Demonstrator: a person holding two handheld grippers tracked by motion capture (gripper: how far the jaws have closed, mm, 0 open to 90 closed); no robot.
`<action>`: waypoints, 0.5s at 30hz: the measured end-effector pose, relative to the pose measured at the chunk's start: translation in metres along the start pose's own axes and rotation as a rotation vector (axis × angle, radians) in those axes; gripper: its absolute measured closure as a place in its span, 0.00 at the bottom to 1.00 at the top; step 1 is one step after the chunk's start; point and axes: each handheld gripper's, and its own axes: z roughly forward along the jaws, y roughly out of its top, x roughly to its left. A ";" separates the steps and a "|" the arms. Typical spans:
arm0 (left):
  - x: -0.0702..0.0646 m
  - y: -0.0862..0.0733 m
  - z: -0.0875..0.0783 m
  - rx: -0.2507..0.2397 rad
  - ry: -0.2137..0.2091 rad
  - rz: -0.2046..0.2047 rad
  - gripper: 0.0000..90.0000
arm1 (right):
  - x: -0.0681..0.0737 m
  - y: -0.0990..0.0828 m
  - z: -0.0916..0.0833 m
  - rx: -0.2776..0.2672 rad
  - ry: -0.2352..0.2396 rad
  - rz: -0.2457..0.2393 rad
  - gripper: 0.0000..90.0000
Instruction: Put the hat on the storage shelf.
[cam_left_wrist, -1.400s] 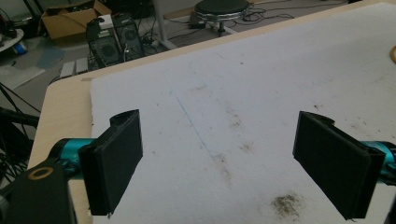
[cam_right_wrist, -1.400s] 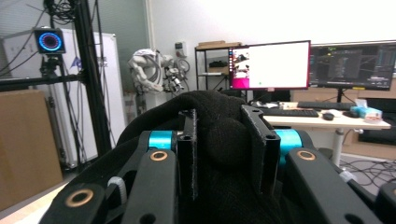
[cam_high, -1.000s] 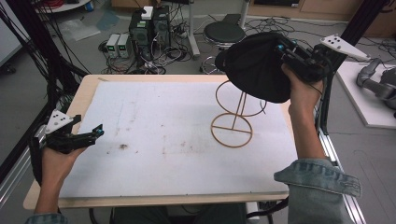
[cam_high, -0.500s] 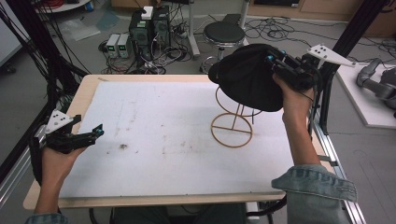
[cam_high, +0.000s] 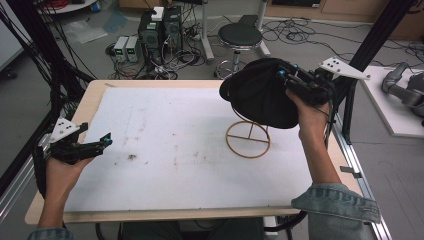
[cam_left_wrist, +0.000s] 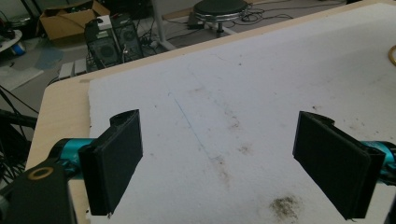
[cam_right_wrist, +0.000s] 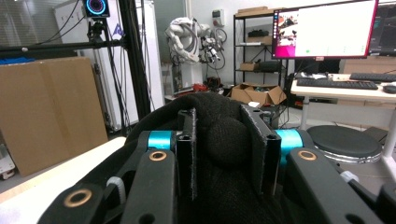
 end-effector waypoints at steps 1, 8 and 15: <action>0.000 0.000 0.000 0.000 0.001 0.000 0.18 | 0.000 -0.001 0.000 0.001 0.004 -0.002 0.77; -0.001 0.000 0.000 -0.001 -0.001 -0.001 0.18 | 0.002 -0.009 0.001 0.011 0.008 -0.002 0.77; -0.001 0.000 0.001 0.001 -0.001 0.000 0.18 | 0.002 -0.019 0.003 0.021 0.009 0.005 0.76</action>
